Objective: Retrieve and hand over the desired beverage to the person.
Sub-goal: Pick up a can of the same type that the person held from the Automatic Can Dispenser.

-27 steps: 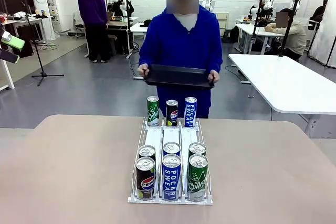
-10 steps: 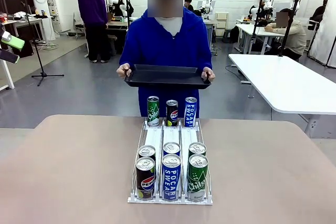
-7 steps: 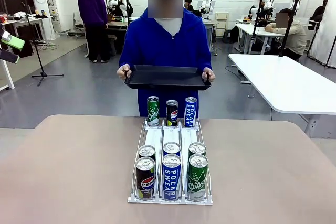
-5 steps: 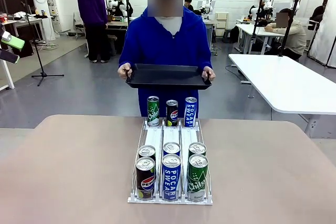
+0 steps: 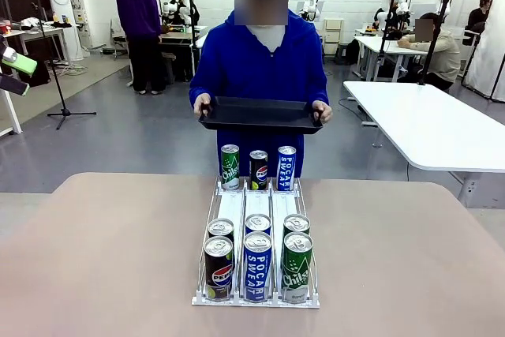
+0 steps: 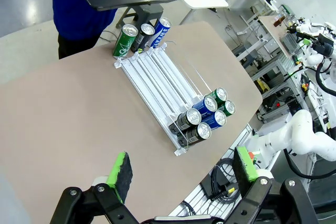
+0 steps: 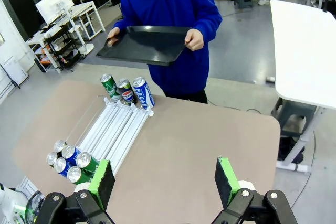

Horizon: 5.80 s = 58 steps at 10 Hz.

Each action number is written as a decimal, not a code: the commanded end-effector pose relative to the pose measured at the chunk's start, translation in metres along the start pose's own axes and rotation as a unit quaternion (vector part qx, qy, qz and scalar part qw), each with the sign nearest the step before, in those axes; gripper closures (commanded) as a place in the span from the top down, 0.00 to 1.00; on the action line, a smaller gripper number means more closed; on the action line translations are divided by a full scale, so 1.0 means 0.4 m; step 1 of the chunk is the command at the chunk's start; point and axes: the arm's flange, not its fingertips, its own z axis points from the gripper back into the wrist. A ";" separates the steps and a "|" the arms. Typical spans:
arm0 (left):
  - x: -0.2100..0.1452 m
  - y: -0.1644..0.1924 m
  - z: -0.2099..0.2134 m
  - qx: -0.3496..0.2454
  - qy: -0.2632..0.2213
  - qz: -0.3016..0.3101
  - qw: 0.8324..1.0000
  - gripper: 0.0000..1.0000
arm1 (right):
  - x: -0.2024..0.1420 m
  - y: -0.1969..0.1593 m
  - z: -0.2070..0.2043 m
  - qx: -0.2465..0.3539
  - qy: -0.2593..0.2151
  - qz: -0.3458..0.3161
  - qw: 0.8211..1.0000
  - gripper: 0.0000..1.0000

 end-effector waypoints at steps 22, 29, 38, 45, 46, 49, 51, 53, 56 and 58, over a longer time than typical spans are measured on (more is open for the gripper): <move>0.003 0.003 0.003 -0.006 -0.002 -0.007 1.000 1.00 | 0.000 -0.001 -0.004 0.016 -0.003 0.001 1.000 1.00; 0.003 0.003 0.003 -0.006 -0.002 -0.007 1.000 1.00 | 0.000 -0.001 -0.004 0.016 -0.003 0.001 1.000 1.00; 0.003 0.003 0.003 -0.006 -0.002 -0.007 1.000 1.00 | 0.000 -0.001 -0.004 0.016 -0.003 0.001 1.000 1.00; 0.003 0.003 0.003 -0.006 -0.002 -0.007 1.000 1.00 | 0.000 -0.001 -0.004 0.016 -0.003 0.001 1.000 1.00; 0.003 0.003 0.003 -0.006 -0.002 -0.007 1.000 1.00 | 0.000 -0.001 -0.004 0.016 -0.003 0.001 1.000 1.00; 0.038 -0.172 -0.105 0.042 0.108 -0.075 0.990 1.00 | 0.000 -0.001 -0.004 0.016 -0.003 0.001 1.000 1.00; 0.089 -0.334 -0.280 0.122 0.232 -0.077 0.962 1.00 | 0.000 -0.001 -0.004 0.016 -0.003 0.001 1.000 1.00; 0.102 -0.420 -0.487 0.194 0.288 -0.013 0.938 1.00 | 0.000 -0.001 -0.004 0.016 -0.003 0.001 1.000 1.00; 0.038 -0.512 -0.762 0.342 0.202 0.034 0.917 1.00 | 0.000 -0.001 -0.004 0.016 -0.003 0.001 1.000 1.00; 0.003 -0.534 -0.885 0.351 0.147 0.067 0.922 1.00 | 0.000 -0.001 -0.004 0.016 -0.003 0.001 1.000 1.00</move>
